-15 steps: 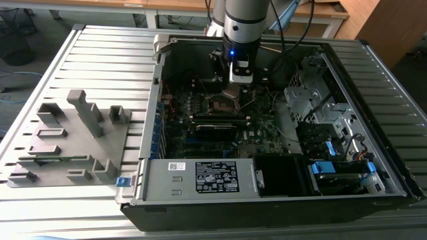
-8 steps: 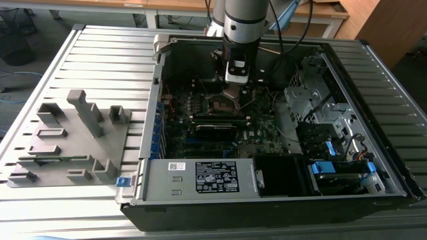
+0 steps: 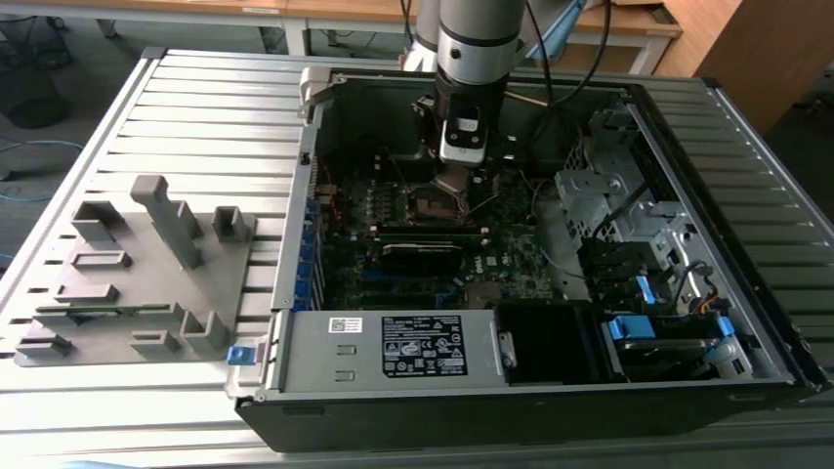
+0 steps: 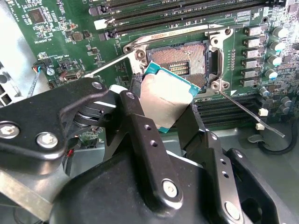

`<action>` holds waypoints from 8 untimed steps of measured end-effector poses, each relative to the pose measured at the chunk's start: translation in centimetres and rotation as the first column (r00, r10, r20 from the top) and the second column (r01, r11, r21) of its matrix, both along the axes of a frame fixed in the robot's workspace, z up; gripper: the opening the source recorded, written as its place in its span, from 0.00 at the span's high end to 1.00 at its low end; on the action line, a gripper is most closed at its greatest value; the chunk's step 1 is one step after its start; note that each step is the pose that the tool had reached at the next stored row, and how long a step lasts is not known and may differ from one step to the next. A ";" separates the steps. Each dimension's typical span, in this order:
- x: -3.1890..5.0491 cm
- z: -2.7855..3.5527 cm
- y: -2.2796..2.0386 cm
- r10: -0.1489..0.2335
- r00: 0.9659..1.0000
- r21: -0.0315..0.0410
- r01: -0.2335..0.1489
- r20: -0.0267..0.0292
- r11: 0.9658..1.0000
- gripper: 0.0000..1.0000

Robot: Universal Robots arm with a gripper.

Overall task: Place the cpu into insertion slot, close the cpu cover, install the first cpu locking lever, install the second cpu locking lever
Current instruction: 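Place the cpu into insertion slot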

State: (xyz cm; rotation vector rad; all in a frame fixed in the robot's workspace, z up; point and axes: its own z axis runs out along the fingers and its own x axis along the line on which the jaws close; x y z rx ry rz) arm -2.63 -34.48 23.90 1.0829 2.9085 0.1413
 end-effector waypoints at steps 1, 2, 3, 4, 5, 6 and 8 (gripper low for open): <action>0.00 0.00 0.00 0.000 1.000 0.000 0.000 0.000 1.000 0.46; 0.00 0.00 0.00 0.000 1.000 0.000 0.000 0.000 1.000 0.46; 0.00 0.00 0.00 -0.001 1.000 0.000 0.001 0.000 1.000 0.46; 0.00 0.00 0.00 -0.002 1.000 0.000 0.002 0.000 1.000 0.46; 0.00 0.00 0.00 -0.004 1.000 0.000 0.004 0.000 1.000 0.46; 0.00 0.00 0.00 -0.006 1.000 0.000 0.006 0.000 1.000 0.46; 0.00 -0.01 0.00 -0.013 1.000 0.000 0.013 0.000 1.000 0.46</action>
